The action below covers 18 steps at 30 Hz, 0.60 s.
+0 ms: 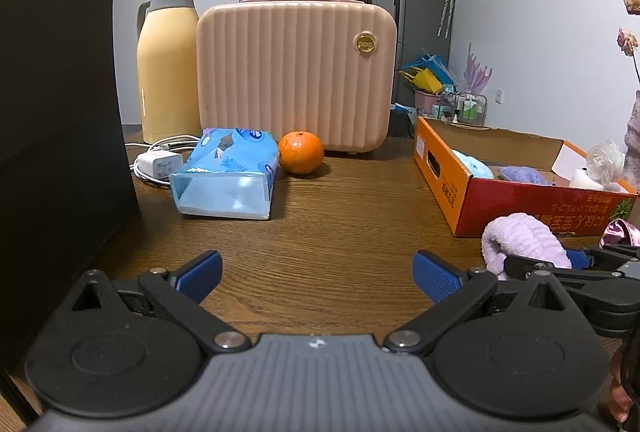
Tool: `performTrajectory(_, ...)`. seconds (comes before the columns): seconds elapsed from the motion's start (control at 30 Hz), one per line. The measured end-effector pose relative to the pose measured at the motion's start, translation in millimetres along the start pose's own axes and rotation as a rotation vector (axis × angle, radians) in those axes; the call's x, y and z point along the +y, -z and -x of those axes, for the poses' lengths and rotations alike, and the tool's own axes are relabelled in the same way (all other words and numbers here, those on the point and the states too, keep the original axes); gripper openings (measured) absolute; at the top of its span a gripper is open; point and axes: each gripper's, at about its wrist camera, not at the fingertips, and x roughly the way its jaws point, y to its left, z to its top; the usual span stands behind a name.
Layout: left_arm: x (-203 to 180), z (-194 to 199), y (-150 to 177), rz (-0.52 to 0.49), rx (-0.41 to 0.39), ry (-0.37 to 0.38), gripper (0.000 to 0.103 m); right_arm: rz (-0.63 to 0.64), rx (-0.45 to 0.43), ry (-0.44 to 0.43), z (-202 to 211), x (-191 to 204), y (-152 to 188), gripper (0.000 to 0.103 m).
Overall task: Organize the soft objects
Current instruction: 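Lower left gripper onto white wedge sponge and close while right gripper holds towel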
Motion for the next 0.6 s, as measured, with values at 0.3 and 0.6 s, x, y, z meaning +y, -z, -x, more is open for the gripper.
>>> performTrajectory(0.3, -1, 0, 0, 0.0, -0.001, 0.001, 0.103, 0.005, -0.069, -0.007, 14, -1, 1, 0.029)
performTrajectory(0.6, -2, -2, 1, 0.0, -0.003, -0.018, 0.103, -0.011, -0.121, 0.009, 27, -9, 1, 0.029)
